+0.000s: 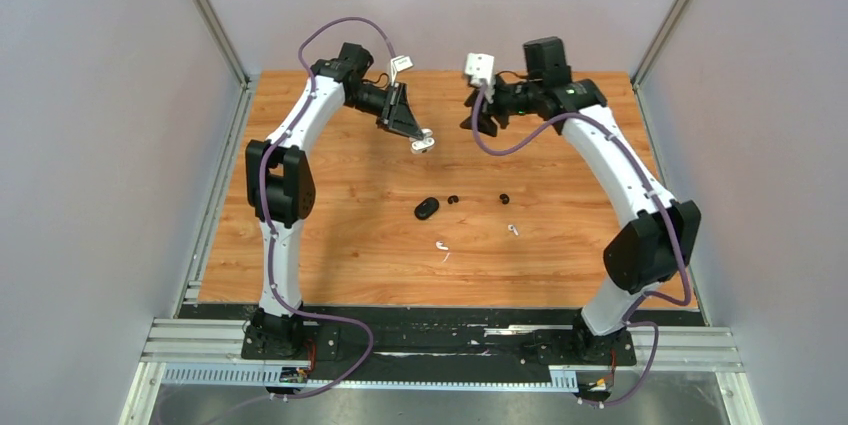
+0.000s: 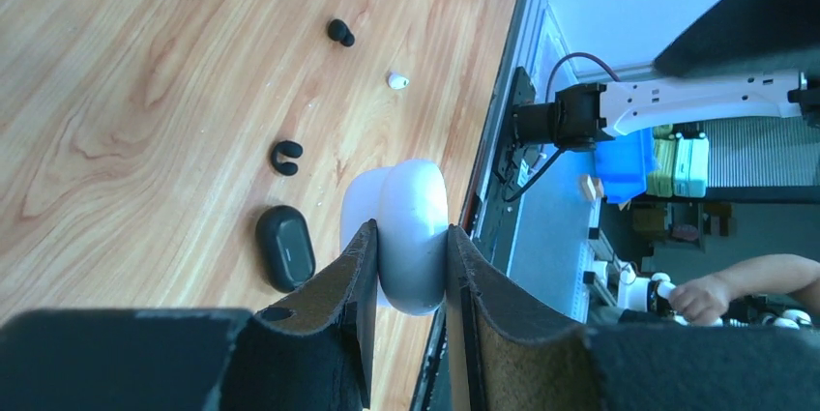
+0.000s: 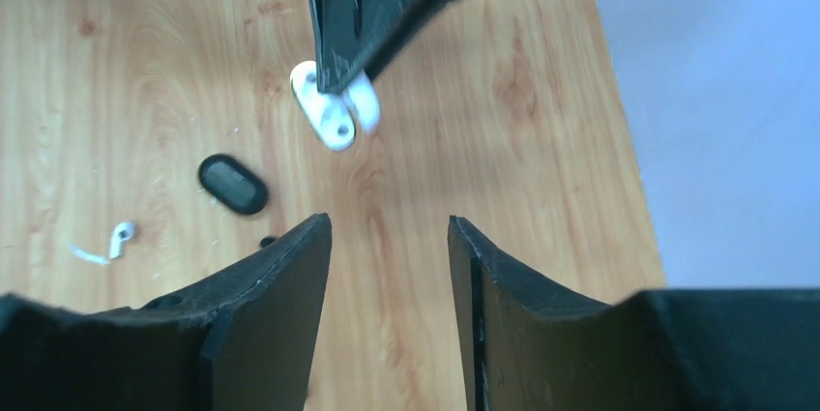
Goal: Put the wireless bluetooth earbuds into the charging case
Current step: Adjust the charging case, then move the earbud to the center of the board.
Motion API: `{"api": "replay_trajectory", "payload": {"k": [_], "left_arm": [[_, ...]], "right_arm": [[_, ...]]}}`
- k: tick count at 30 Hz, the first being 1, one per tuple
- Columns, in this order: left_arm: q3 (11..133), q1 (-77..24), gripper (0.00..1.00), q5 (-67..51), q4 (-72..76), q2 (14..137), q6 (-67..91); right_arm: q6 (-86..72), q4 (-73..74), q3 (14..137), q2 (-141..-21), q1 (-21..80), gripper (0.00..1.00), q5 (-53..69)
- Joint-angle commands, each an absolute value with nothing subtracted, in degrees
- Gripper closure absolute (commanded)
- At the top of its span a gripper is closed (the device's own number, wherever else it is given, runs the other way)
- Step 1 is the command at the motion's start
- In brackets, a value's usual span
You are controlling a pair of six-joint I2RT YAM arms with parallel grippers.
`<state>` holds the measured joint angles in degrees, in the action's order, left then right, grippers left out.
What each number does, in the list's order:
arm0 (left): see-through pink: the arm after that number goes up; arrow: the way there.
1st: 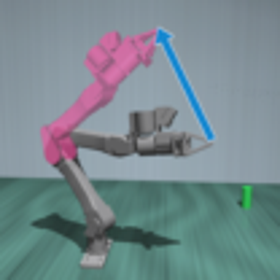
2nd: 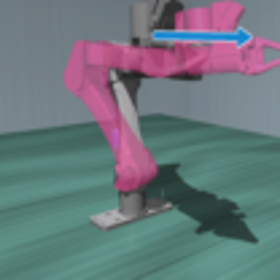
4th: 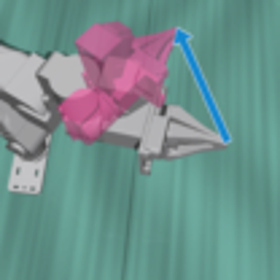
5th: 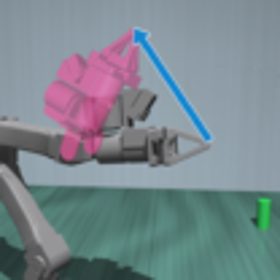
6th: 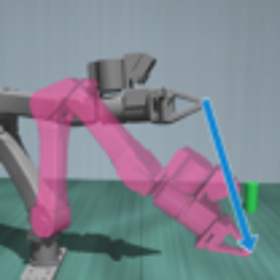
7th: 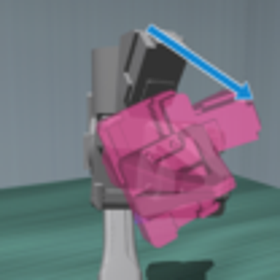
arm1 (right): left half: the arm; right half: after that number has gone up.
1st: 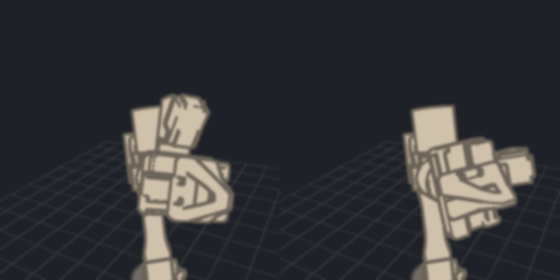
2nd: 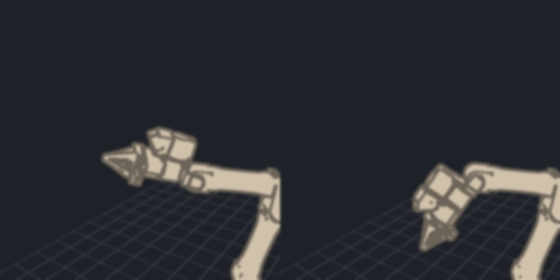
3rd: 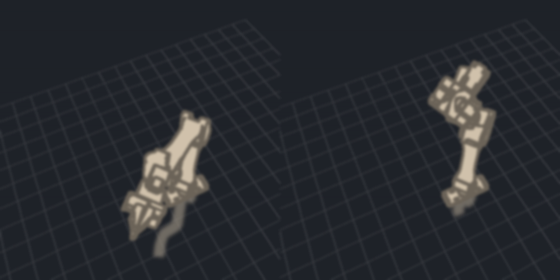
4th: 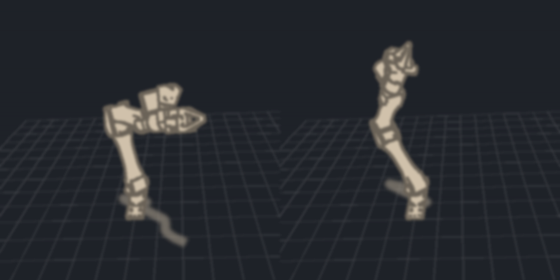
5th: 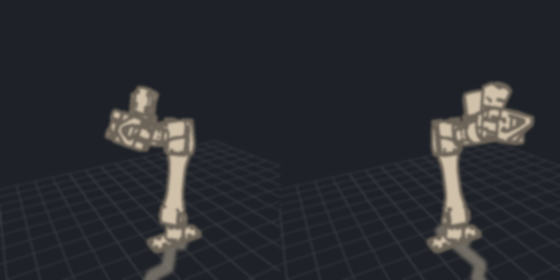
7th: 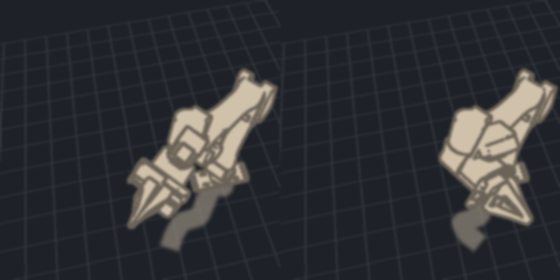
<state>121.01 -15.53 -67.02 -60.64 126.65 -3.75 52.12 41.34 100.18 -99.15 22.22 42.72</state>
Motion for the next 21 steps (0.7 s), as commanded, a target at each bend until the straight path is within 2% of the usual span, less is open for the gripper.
{"api": "replay_trajectory", "payload": {"k": [1,5,10,15,21], "left_arm": [[120.97,-15.15,1.00,-68.84,-59.66,122.53,-5.53],[120.98,-15.20,1.00,-68.61,-61.18,121.99,-7.87],[121.12,-15.21,1.00,-69.30,-63.86,122.42,-9.68],[120.95,-15.21,1.00,-69.22,-64.40,122.29,-9.74],[120.95,-15.21,1.00,-68.58,-65.17,122.08,-10.18]], "right_arm": [[39.58,44.77,93.69,-94.49,15.49,0.50,51.87],[45.22,46.69,81.63,-90.96,12.01,0.50,51.00],[56.50,51.98,71.33,-89.22,10.99,0.58,45.69],[66.05,54.90,65.87,-90.59,10.40,0.64,40.85],[72.67,55.10,63.80,-93.57,10.31,0.66,36.35]]}}
